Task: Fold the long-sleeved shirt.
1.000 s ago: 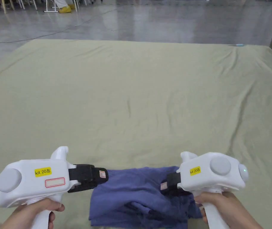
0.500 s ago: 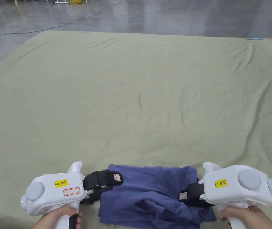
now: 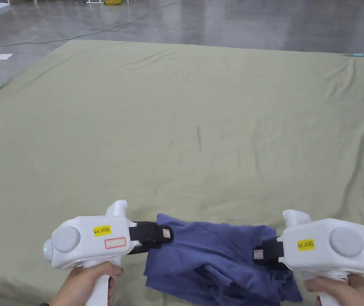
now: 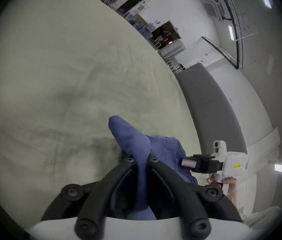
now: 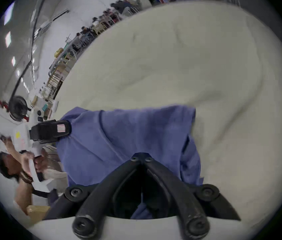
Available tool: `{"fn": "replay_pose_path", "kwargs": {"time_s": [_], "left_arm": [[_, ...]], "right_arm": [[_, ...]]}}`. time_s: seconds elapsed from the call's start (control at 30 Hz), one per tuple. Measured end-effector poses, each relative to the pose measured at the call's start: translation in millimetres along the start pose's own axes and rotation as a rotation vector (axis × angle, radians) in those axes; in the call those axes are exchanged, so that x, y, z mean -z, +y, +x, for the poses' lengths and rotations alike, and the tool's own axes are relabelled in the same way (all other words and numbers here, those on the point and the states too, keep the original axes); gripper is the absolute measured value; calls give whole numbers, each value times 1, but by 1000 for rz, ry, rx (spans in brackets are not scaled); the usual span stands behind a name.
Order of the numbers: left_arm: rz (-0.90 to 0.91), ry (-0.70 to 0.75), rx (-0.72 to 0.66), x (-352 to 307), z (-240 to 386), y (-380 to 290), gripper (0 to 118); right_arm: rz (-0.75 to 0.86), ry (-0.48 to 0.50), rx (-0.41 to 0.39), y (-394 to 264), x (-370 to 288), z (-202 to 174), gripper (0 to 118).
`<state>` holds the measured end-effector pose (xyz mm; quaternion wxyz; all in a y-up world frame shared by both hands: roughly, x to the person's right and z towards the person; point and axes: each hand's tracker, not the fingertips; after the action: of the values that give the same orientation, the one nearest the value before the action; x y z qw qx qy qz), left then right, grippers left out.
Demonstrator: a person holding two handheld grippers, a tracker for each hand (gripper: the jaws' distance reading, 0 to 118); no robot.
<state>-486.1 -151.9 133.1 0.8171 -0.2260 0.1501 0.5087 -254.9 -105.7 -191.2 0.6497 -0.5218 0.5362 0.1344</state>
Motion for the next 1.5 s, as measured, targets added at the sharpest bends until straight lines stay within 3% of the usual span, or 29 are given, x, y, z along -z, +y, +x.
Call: {"fn": "replay_pose_path", "kwargs": {"time_s": [0.1, 0.27, 0.47, 0.67, 0.8, 0.83, 0.87, 0.9, 0.93, 0.97, 1.03, 1.1, 1.17, 1.2, 1.23, 1.27, 1.3, 1.4, 1.5], "left_arm": [[9, 6, 56, -19, 5, 12, 0], [91, 69, 70, -82, -21, 51, 0], [147, 262, 129, -190, -104, 115, 0], [137, 426, 24, -254, -200, 151, 0], [175, 395, -13, -249, -209, 141, 7], [209, 413, 3, -250, -204, 138, 28], [236, 444, 40, -252, -196, 136, 67], [258, 448, 78, -254, -188, 133, 114], [270, 460, 90, -256, -182, 132, 116], [377, 451, 164, -264, -171, 132, 115], [330, 511, 126, -273, -153, 132, 115], [336, 539, 177, -275, -114, 128, 115], [425, 479, 279, -270, -36, 106, 111], [469, 457, 323, -265, -5, 98, 94], [498, 472, 331, -258, 25, 91, 61], [544, 466, 350, -248, 57, 82, 19], [576, 442, 370, -248, 42, 89, 0], [643, 395, 410, -211, 104, 70, 0], [658, 392, 586, -154, 182, 45, 0]], "right_arm": [[131, -15, -111, 19, 1, -38, 0], [334, -35, -312, 49, 20, -140, 0], [366, 49, -448, 74, 91, -268, 0], [368, 94, -508, 69, 159, -353, 0], [376, 124, -510, 64, 183, -358, 0], [372, 117, -505, 64, 184, -357, 0], [380, 122, -487, 65, 178, -350, 0], [382, 133, -475, 67, 173, -346, 0], [380, 132, -474, 68, 165, -343, 0], [384, 131, -471, 69, 156, -340, 0], [413, 138, -477, 73, 132, -326, 0], [471, 135, -473, 74, 94, -308, 0], [521, 125, -475, 78, 51, -287, 0], [562, 99, -462, 78, 29, -273, 0], [594, 71, -452, 79, 10, -261, 0], [628, 47, -448, 81, -14, -249, 0], [653, 26, -447, 82, -33, -235, 0], [747, -66, -401, 77, -84, -198, 0], [828, -166, -357, 68, -131, -159, 0]]}}
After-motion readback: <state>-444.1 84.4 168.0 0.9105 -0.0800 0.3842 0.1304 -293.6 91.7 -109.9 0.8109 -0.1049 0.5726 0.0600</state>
